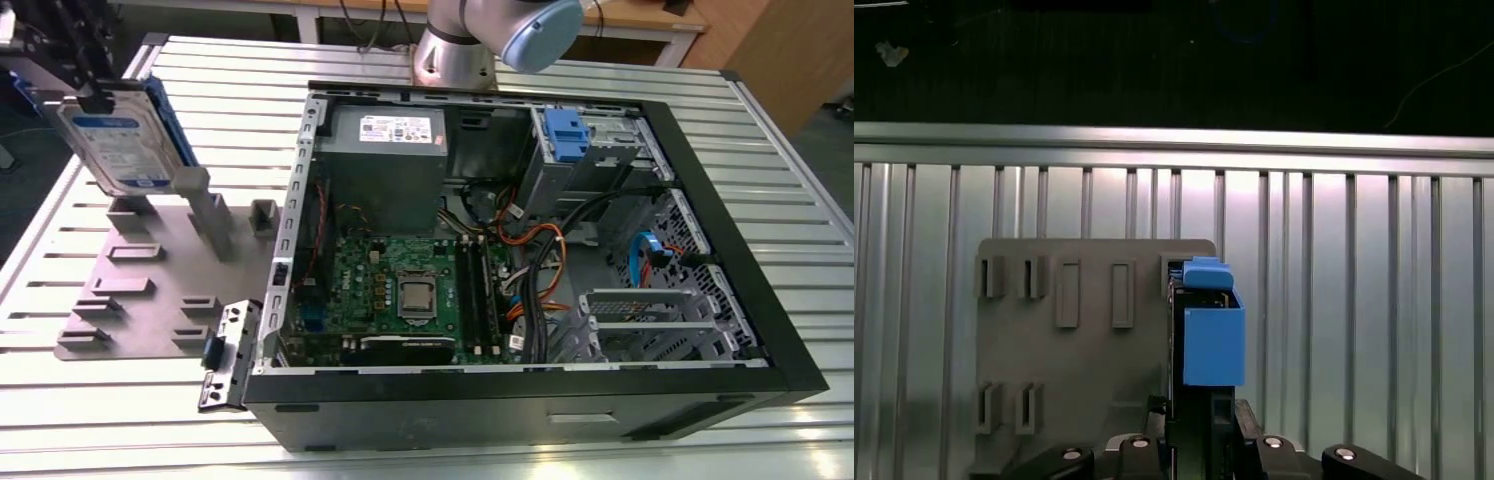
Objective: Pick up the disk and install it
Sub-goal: 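Pick up the disk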
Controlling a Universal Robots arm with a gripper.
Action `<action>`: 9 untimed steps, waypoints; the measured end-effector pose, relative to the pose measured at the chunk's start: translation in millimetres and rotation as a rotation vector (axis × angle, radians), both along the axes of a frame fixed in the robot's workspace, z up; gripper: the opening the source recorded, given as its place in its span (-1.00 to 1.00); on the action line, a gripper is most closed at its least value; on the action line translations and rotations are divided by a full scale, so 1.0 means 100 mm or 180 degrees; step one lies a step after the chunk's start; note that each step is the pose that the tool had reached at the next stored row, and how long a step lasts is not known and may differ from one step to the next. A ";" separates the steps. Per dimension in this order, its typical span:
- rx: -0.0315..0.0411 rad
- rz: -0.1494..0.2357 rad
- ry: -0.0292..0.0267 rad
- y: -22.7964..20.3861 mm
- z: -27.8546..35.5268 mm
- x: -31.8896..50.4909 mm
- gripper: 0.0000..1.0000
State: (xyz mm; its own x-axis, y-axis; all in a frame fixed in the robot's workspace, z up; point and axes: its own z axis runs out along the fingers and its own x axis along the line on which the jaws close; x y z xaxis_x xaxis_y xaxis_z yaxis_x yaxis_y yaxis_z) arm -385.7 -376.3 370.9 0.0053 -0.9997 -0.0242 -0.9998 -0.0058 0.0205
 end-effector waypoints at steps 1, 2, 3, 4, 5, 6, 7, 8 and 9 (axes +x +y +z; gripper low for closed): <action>0.0000 0.0000 0.0000 0.000 0.045 0.000 -0.30; 0.0000 0.0000 0.0000 0.000 0.090 0.000 -0.30; 0.0000 0.0000 0.0000 0.000 0.135 0.000 -0.30; 0.0000 0.0000 0.0000 0.000 0.180 0.000 -0.30; 0.0000 0.0000 0.0000 0.000 0.229 0.000 -0.30; 0.0000 0.0000 0.0000 0.000 0.275 0.000 -0.30; 0.0000 0.0000 0.0000 0.000 0.320 0.000 -0.30; 0.0000 0.0000 0.0000 0.000 0.365 0.000 -0.30; 0.0000 0.0000 0.0000 0.000 0.410 0.000 -0.30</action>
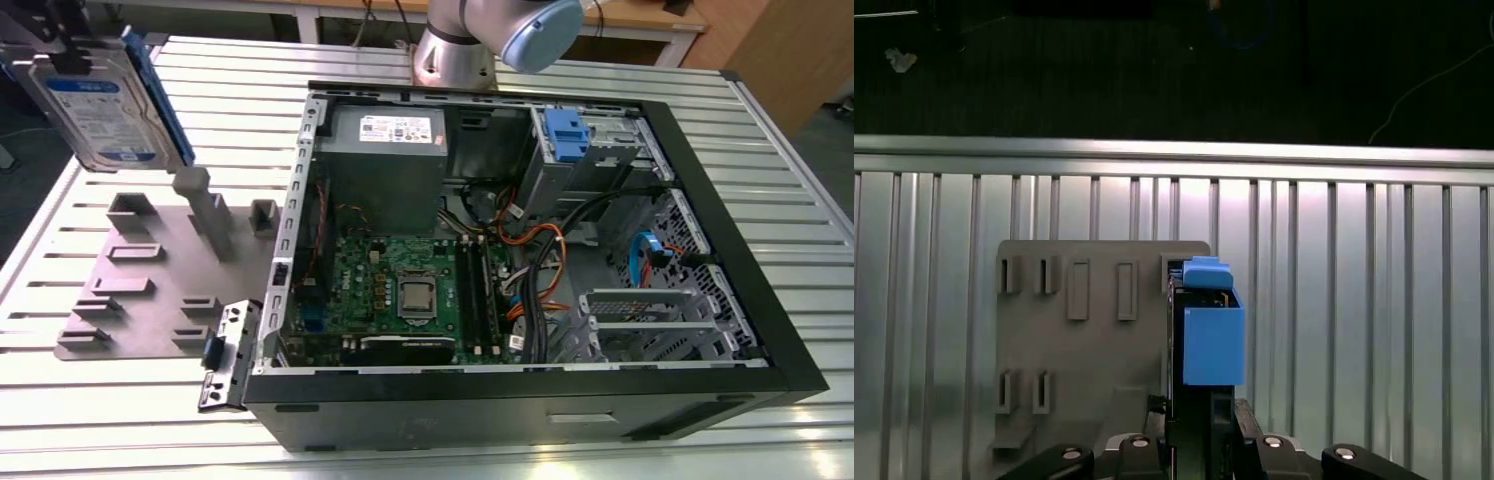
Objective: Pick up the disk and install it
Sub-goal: 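Pick up the disk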
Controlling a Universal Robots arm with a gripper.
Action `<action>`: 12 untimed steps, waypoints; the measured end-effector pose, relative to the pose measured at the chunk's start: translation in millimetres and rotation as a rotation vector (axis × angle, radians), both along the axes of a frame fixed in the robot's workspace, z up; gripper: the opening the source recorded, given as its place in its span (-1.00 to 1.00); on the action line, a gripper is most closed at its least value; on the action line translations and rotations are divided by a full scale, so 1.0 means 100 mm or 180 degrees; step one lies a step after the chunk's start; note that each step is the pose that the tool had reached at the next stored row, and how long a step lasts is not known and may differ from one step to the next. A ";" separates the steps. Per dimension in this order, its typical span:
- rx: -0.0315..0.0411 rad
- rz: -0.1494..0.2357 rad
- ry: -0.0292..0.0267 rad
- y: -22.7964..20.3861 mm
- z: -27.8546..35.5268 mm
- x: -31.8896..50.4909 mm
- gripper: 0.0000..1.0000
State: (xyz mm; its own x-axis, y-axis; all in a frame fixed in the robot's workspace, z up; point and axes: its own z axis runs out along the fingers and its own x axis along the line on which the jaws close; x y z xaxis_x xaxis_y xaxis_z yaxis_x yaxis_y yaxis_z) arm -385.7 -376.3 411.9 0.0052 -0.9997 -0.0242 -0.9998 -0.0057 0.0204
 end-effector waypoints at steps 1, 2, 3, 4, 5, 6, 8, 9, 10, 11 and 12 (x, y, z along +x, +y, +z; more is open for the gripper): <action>0.0000 0.0000 0.0000 0.000 0.045 0.000 -0.30; 0.0000 0.0000 0.0000 0.000 0.086 0.000 -0.30; 0.0000 0.0000 0.0000 0.000 0.112 0.000 -0.30; 0.0000 0.0000 0.0000 0.000 0.122 0.000 -0.30; 0.0000 0.0000 0.0000 0.000 0.123 0.000 -0.30; 0.0000 0.0000 0.0000 0.000 0.123 0.000 -0.30; -0.0001 0.0000 0.0000 0.000 0.124 0.000 -0.30; -0.0001 0.0000 0.0000 0.000 0.124 0.000 -0.30; -0.0002 0.0000 0.0000 0.000 0.124 0.000 -0.30; -0.0002 0.0000 0.0000 0.000 0.124 0.000 -0.30; -0.0002 0.0000 0.0000 0.000 0.124 0.000 -0.30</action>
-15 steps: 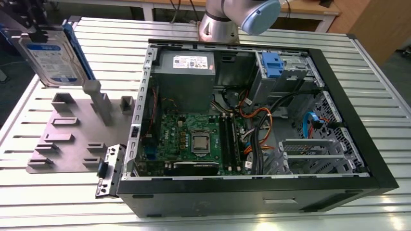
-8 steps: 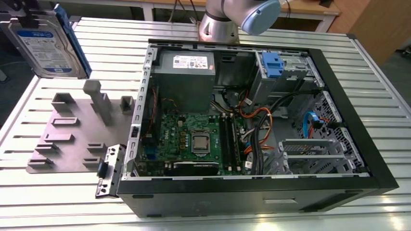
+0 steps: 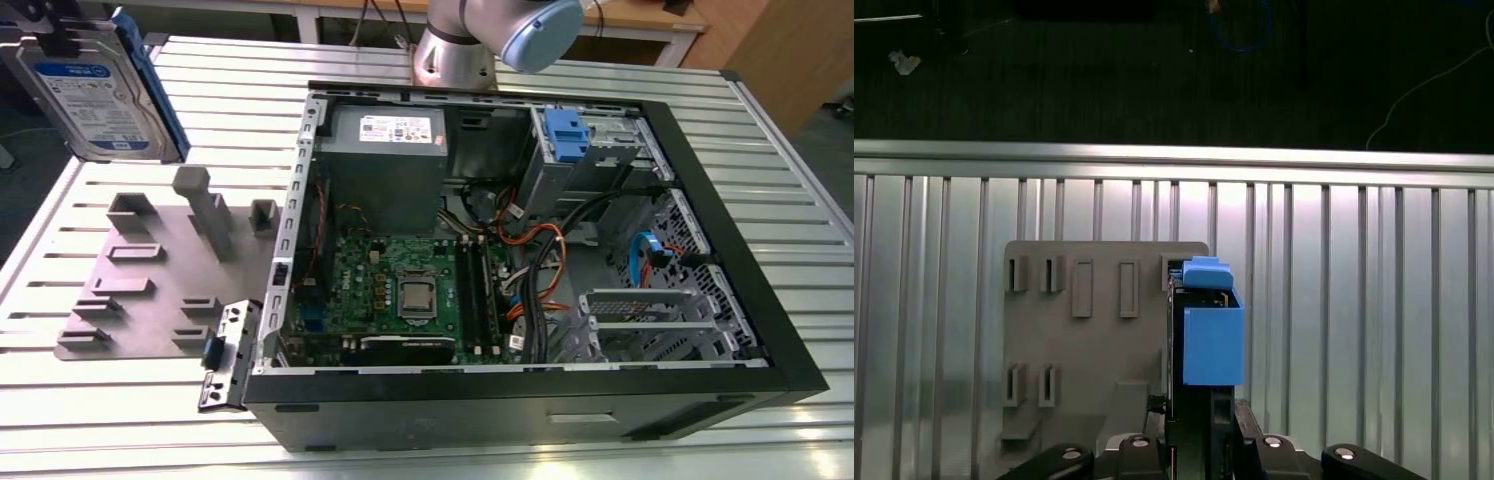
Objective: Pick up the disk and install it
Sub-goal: 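Pick up the disk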
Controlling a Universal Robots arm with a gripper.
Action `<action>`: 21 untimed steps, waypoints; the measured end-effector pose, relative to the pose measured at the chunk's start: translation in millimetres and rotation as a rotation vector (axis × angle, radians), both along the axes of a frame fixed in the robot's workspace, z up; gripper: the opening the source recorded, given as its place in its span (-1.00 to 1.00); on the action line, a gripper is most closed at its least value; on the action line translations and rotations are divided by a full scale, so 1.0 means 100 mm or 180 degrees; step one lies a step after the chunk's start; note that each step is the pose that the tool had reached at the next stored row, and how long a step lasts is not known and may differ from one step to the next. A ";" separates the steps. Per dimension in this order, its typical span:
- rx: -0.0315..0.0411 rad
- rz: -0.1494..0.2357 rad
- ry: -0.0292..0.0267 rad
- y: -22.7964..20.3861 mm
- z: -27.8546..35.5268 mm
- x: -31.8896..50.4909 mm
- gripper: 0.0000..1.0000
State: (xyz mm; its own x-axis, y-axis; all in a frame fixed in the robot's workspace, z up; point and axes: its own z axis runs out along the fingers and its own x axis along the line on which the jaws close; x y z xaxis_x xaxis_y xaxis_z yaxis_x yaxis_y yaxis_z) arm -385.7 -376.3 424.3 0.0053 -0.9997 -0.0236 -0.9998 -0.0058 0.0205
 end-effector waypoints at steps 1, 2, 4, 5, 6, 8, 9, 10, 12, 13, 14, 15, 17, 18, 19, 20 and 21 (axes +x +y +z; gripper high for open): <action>0.0000 0.0000 0.0000 0.000 0.000 0.000 -0.30; 0.0000 0.0000 0.0000 0.000 0.000 0.000 -0.30; -0.0001 0.0000 0.0000 0.000 0.000 0.000 -0.30; -0.0001 0.0000 0.0000 0.000 0.000 0.000 -0.30; -0.0001 0.0000 0.0000 0.000 0.000 0.000 -0.30; -0.0002 0.0000 0.0000 0.000 0.000 0.000 -0.30; -0.0002 0.0000 0.0000 0.000 0.002 0.000 -0.30; -0.0002 0.0000 0.0001 0.000 0.013 0.000 -0.30; -0.0002 0.0000 0.0000 0.000 0.060 0.000 -0.30; -0.0002 0.0000 0.0000 0.000 0.091 0.000 -0.30; -0.0002 0.0000 0.0000 0.000 0.125 0.000 -0.30; -0.0002 0.0000 0.0000 0.000 0.160 0.000 -0.30; -0.0002 0.0000 0.0000 0.000 0.233 0.001 -0.30; -0.0002 0.0000 0.0000 0.000 0.269 0.001 -0.30; -0.0002 0.0000 0.0000 0.000 0.308 0.001 -0.30; -0.0002 0.0000 0.0000 0.000 0.350 0.001 -0.30; -0.0002 0.0000 0.0000 0.000 0.389 0.002 -0.30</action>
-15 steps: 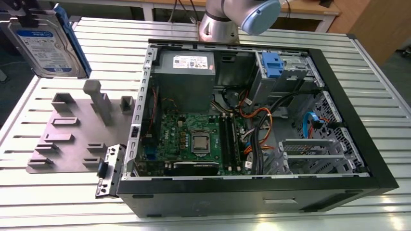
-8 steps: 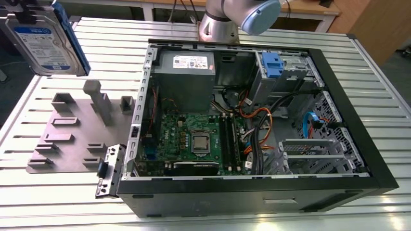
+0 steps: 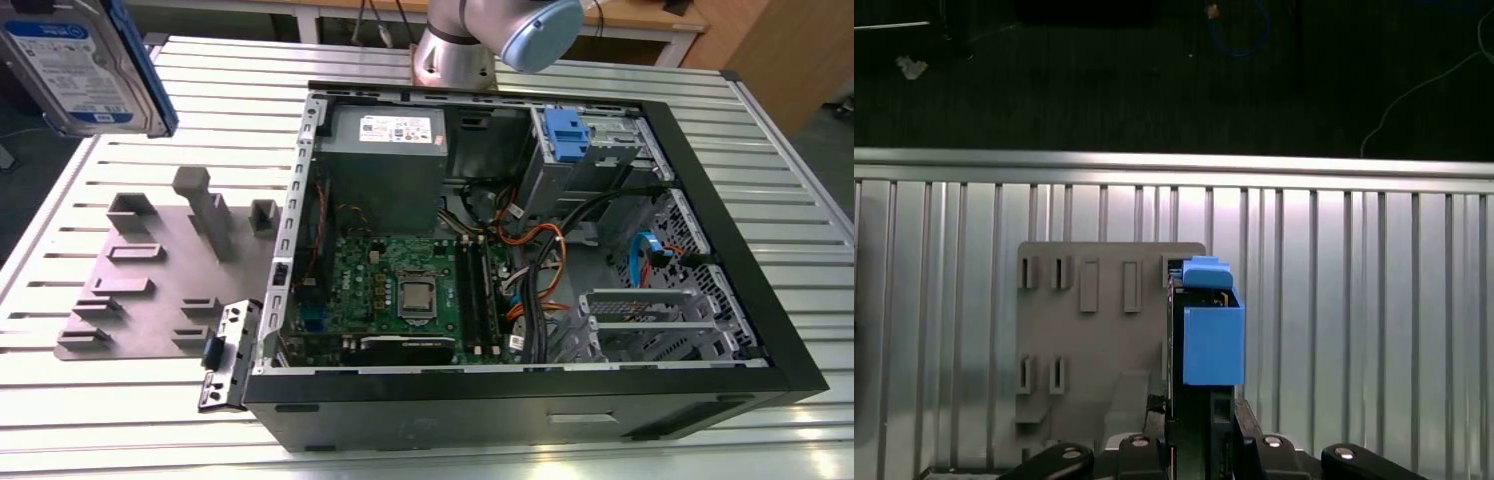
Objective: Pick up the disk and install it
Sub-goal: 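Pick up the disk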
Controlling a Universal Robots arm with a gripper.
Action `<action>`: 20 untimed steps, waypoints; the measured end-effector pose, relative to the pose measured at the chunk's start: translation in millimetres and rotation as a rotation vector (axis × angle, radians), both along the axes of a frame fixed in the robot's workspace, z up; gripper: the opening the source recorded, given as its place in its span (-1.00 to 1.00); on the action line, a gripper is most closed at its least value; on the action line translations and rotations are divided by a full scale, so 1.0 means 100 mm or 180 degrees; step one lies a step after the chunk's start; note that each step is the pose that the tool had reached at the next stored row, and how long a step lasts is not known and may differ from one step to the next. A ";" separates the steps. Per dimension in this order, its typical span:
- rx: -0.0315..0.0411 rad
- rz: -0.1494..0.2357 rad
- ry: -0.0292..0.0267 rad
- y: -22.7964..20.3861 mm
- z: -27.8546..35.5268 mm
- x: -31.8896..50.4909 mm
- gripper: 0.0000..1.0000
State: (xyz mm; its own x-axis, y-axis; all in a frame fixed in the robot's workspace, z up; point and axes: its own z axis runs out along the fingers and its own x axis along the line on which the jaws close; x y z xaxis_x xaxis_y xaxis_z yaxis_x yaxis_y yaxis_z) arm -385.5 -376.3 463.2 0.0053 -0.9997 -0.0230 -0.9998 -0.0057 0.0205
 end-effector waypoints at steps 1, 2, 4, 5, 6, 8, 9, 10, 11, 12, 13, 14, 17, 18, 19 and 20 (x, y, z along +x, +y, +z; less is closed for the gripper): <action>0.0000 0.0000 0.0000 0.000 0.036 0.000 -0.30; 0.0000 0.0000 -0.0001 0.000 0.076 0.000 -0.30; 0.0000 0.0000 0.0000 0.000 0.147 0.000 -0.30; 0.0000 0.0000 0.0000 0.000 0.171 0.001 -0.30; 0.0000 0.0000 0.0000 0.000 0.184 0.001 -0.30; 0.0000 0.0000 0.0000 0.000 0.184 0.001 -0.30; 0.0000 0.0000 0.0000 0.000 0.184 0.001 -0.30; 0.0000 0.0000 0.0000 0.000 0.184 0.001 -0.30; 0.0000 0.0000 0.0000 0.000 0.184 0.001 -0.30; 0.0000 0.0000 0.0000 0.000 0.185 0.005 -0.30; 0.0000 0.0001 0.0000 0.000 0.185 0.014 -0.30; 0.0000 0.0000 0.0000 0.000 0.185 0.026 -0.30; 0.0000 0.0000 0.0000 0.000 0.185 0.087 -0.30; 0.0000 0.0000 0.0000 0.000 0.185 0.112 -0.30; 0.0000 0.0000 0.0000 0.000 0.184 0.140 -0.30; 0.0000 0.0000 0.0000 0.000 0.184 0.168 -0.30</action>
State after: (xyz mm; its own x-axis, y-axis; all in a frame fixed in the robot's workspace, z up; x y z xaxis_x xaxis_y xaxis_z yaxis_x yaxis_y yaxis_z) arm -368.7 -376.3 481.7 0.0053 -0.9997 -0.0231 -0.9998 -0.0057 0.0204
